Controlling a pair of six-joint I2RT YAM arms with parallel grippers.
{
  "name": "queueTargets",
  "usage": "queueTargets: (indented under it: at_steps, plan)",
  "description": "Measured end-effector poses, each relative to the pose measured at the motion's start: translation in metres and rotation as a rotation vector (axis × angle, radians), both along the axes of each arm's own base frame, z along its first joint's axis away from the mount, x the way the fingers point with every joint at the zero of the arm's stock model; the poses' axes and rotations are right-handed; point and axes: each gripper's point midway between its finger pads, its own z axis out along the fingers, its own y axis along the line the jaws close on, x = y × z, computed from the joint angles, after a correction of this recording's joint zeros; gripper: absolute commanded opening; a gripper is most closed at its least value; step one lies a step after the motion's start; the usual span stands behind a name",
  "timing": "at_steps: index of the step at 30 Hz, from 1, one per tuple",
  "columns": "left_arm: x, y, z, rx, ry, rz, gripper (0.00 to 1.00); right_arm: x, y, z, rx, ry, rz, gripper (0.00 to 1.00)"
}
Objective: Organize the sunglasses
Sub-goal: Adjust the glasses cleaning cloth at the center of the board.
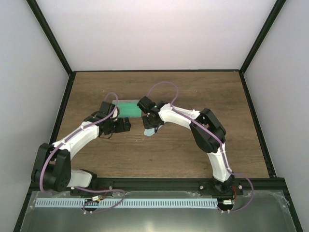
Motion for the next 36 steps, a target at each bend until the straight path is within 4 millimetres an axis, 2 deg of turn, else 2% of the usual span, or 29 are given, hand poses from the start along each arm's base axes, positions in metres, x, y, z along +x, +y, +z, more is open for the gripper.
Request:
queueTargets:
  at_steps: [4, 8, 16, 27, 31, 36]
  plan:
    - [0.0, -0.001, 0.0, -0.005, -0.001, -0.003, 1.0, -0.005, -0.004, -0.008, -0.009, 0.016, -0.003, 0.04]
    - [0.0, -0.001, 0.0, -0.006, 0.0, -0.006, 1.0, -0.011, -0.01, -0.015, -0.023, 0.04, -0.014, 0.2]
    - [-0.008, 0.001, -0.009, 0.004, 0.023, -0.011, 1.0, -0.011, -0.007, -0.015, -0.009, 0.042, -0.008, 0.21]
    - [-0.008, 0.001, -0.009, 0.011, 0.018, -0.026, 1.0, -0.011, -0.004, -0.012, -0.003, 0.04, -0.006, 0.16]
    - [-0.008, 0.001, -0.009, 0.012, 0.017, -0.027, 1.0, -0.007, 0.0, -0.011, 0.004, 0.033, -0.005, 0.08]
    - [-0.008, 0.001, -0.009, 0.013, 0.017, -0.029, 1.0, -0.008, -0.001, -0.018, -0.01, 0.045, -0.004, 0.01]
